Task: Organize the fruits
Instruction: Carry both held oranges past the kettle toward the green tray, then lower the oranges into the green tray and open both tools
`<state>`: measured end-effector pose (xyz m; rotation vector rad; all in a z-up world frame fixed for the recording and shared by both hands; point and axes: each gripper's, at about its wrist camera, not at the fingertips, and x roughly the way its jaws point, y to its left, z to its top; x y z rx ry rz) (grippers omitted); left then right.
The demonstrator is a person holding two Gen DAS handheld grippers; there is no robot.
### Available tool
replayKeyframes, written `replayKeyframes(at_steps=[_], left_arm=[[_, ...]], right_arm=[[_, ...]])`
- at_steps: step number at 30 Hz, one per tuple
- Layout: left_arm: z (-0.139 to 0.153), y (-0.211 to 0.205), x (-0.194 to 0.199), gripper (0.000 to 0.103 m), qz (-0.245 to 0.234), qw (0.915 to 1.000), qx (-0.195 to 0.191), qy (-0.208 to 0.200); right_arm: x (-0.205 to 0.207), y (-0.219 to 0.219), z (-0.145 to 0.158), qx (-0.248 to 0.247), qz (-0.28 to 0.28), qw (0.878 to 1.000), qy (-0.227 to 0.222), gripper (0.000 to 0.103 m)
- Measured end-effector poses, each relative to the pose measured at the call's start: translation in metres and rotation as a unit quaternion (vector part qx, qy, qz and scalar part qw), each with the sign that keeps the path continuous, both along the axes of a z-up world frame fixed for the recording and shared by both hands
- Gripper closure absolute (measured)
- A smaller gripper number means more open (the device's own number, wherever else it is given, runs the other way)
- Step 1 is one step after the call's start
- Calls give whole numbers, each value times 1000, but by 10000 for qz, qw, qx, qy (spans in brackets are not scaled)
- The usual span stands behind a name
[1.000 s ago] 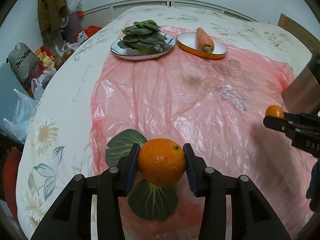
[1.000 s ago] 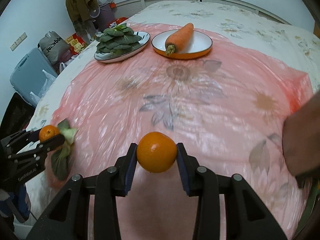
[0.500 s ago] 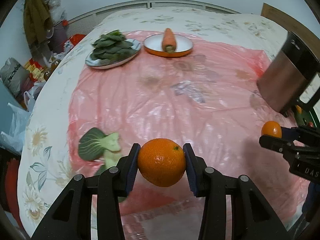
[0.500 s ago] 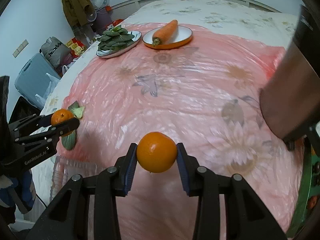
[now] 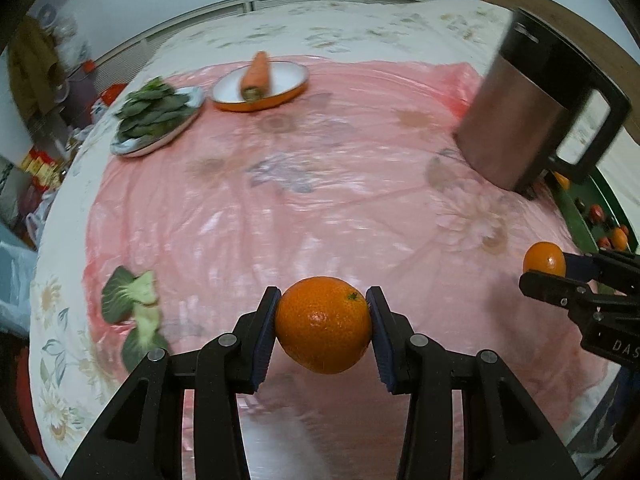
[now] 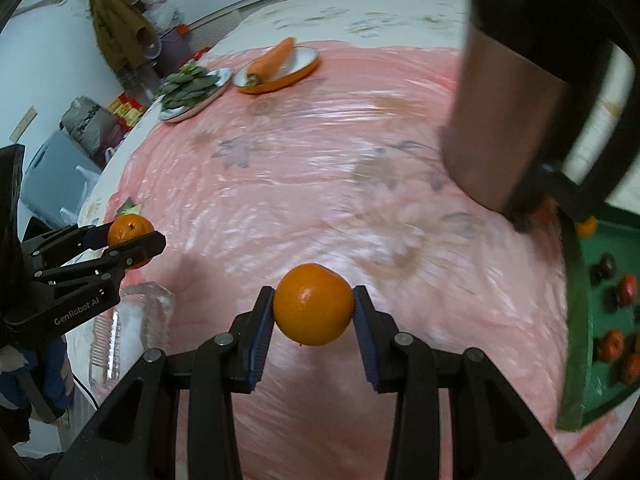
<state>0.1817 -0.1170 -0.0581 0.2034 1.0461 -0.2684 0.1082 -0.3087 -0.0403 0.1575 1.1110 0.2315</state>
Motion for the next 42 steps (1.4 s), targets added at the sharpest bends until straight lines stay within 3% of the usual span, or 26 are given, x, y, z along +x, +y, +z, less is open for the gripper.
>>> replayKeyframes(at_steps=[9,23,34,42], left_arm=[[10,-80,-20,65,-873,9961,-93,52],[17,-213,-40,65,-2103,9767,-414,120],[4,-299,-36,65,-2487,9667,-595,133],[-17,-347,-23,65,-2496,9669,-524,82]], right_arm=[[-30,-74,9,-85,-680,9976,48,38],[-65,-193,12,-367,-1764,9836,80,38],[-62,-272,3,-602,-2240,9727,-14,38],[-46,-331,-4,-714,-2501,9653,-216,38]])
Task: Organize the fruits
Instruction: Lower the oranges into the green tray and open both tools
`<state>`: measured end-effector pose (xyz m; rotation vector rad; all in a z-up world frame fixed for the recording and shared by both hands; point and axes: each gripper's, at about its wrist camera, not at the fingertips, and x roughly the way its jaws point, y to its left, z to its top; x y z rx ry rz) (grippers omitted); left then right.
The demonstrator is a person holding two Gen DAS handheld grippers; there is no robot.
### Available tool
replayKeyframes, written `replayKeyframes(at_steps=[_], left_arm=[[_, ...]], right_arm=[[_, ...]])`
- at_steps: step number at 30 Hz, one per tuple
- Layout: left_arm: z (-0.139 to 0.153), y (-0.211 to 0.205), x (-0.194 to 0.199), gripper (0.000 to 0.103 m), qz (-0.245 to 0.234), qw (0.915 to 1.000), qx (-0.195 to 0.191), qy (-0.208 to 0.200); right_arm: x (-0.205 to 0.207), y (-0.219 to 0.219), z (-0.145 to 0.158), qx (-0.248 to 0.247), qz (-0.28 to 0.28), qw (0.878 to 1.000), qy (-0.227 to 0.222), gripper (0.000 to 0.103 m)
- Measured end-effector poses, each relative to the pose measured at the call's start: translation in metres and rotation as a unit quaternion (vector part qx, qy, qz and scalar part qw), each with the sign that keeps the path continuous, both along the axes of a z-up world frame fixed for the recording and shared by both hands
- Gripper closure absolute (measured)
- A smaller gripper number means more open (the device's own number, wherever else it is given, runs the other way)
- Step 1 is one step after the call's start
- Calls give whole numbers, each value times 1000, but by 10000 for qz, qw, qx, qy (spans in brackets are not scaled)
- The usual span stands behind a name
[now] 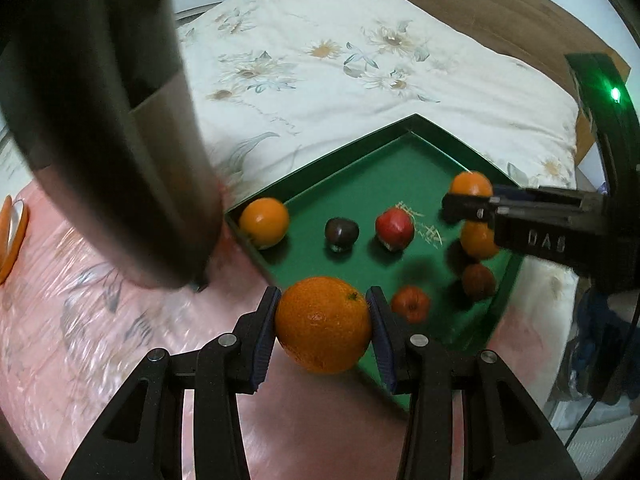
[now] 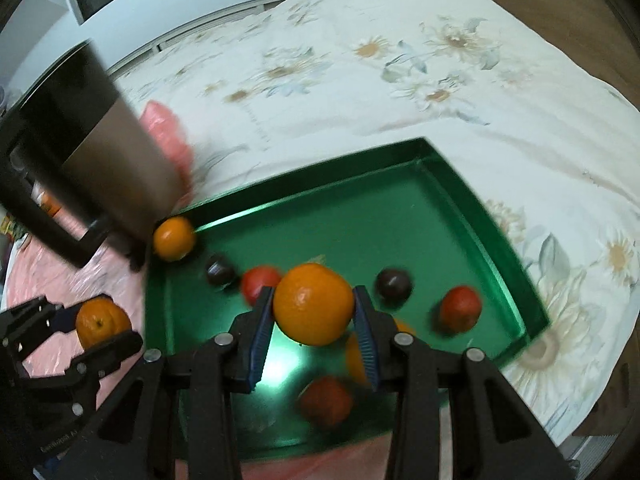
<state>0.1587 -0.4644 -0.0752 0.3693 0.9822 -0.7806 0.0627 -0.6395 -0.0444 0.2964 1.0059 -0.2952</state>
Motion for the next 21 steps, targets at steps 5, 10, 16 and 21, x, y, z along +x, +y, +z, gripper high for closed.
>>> replayKeyframes(at_steps=[5,10,16,21], left_arm=[[-13,-23,13,65,111,9999,71,-60],[-25,-39,19,65,141,9997,169,-40],[-38,-50,20,65,150,9995,275,36],[-44,-55,20,65,148,9993,336,70]], right_arm=[[20,-34,-4,-150,-69,9998,-100,38],[35,-56,-16,-215,-128,9997,-72,38],[44,-67,-36,-162,-128,9998,25,38],[45,-69,-45,-123,-114,9998,66,38]])
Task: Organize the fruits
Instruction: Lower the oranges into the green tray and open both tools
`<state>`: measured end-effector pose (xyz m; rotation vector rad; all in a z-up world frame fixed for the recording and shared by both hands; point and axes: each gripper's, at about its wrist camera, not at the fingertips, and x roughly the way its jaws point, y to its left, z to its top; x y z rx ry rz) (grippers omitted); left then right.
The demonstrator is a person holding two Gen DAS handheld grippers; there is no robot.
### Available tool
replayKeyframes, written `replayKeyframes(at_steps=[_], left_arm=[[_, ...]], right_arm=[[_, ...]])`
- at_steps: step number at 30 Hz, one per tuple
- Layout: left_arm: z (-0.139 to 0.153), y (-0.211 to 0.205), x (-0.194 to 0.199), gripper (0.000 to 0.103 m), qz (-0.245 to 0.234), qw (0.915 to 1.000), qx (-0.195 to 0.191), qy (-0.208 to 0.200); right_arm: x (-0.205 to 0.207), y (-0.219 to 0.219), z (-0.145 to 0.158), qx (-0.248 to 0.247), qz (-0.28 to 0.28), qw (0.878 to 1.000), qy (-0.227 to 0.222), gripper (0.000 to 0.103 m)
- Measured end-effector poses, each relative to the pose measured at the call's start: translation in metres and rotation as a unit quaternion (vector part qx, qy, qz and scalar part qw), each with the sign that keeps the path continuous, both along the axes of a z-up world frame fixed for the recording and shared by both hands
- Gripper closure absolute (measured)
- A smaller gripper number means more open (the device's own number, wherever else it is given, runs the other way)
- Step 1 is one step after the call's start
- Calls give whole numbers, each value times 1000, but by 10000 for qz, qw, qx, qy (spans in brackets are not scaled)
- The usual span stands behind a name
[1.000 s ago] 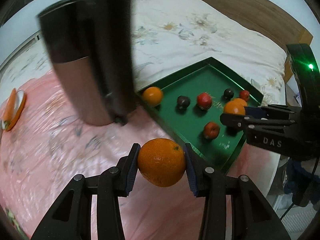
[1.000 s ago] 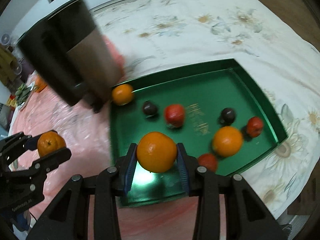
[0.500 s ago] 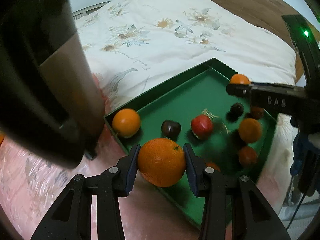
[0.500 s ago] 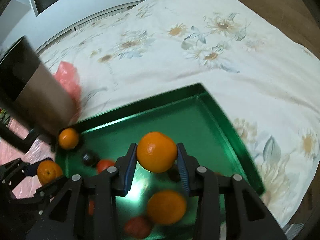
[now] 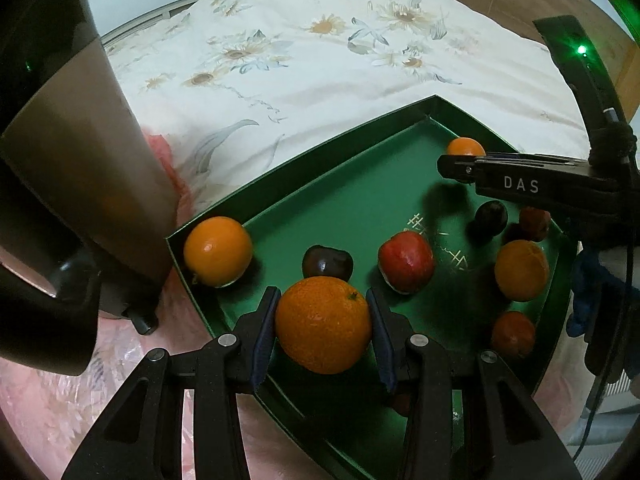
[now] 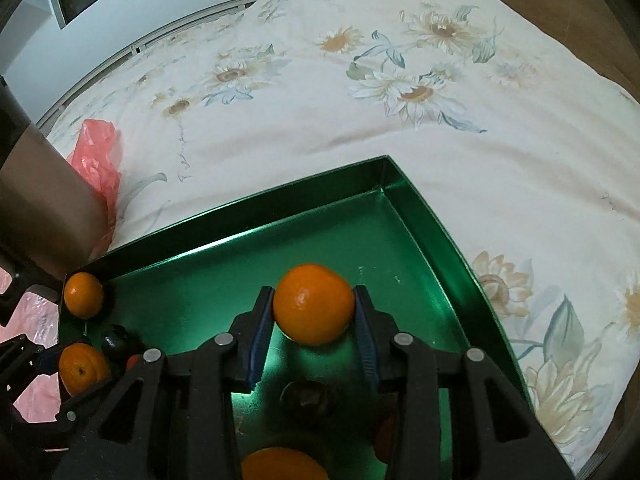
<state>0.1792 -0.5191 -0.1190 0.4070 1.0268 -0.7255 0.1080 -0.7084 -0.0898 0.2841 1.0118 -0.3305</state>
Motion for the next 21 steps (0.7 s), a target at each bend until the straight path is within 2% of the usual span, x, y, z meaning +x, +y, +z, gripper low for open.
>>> replayKeyframes(at_steps=[21], left_arm=[[-6,0,-1,65,58,9999,57,90]], right_arm=[[0,0,-7,-76,-32,9999,98,37]])
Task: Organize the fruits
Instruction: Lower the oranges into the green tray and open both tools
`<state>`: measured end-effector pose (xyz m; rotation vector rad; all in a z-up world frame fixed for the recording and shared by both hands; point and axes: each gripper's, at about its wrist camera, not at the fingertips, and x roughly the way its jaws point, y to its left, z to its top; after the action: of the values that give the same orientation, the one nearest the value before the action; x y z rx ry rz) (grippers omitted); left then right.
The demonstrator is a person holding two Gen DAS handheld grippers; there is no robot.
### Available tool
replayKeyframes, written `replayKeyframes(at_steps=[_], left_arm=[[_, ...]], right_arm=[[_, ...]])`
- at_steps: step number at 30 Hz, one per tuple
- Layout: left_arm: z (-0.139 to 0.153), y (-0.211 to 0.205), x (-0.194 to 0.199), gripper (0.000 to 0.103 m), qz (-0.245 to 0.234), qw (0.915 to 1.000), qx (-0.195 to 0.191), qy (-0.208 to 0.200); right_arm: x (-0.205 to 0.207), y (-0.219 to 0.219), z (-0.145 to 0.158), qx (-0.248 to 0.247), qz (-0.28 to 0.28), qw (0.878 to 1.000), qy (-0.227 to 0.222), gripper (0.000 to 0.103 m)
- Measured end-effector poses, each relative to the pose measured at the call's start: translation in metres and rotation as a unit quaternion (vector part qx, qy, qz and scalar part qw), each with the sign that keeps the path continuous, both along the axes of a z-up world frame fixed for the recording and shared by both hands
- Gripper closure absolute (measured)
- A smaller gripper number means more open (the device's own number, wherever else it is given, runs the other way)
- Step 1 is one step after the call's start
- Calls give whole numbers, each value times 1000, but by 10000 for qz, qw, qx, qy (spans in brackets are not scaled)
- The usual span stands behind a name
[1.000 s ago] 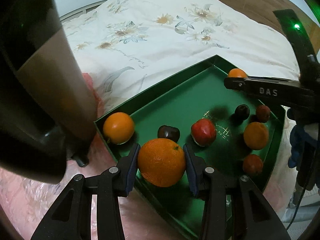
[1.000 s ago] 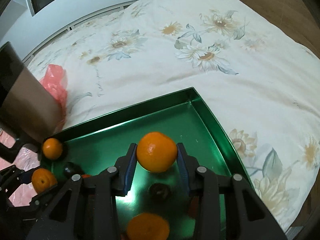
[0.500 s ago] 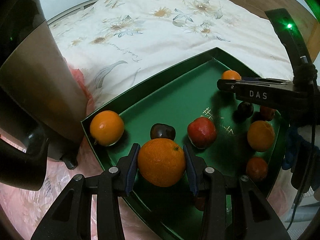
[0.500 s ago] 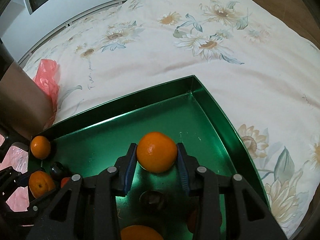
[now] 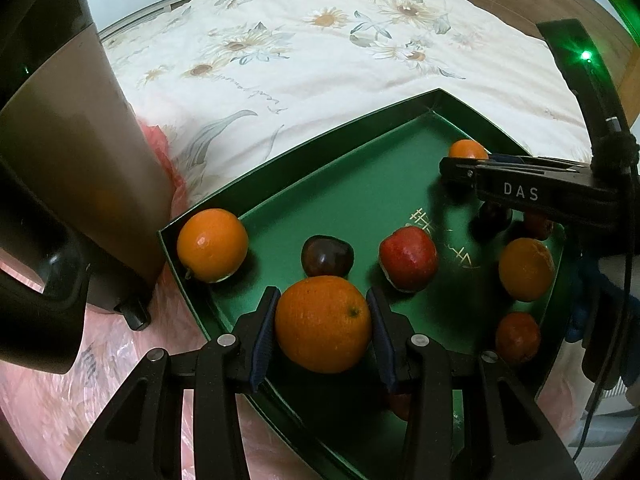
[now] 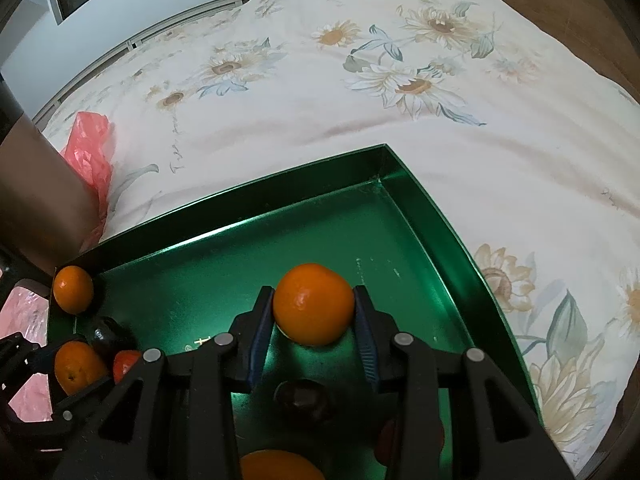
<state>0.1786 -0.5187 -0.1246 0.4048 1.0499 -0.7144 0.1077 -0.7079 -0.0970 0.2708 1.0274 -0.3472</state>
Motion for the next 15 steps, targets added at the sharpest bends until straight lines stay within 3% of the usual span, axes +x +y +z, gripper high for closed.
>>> replayKeyframes(at_steps=[8,9,10,15], left_arm=[[1,3,-2,63,51,10000,-3,31],[2,3,-2,63,60,10000,-19,13],[4,4,-3,60,70,10000,-37,-14],[10,9,-4,54,127,9998,-132,-64]], right_arm=[[2,1,0,-56,6,10000,55,35],[2,2,0,-70,5,10000,64,28],[2,2,1,-79,8,10000,60,11],[1,6,6,-165,41,9999,13,7]])
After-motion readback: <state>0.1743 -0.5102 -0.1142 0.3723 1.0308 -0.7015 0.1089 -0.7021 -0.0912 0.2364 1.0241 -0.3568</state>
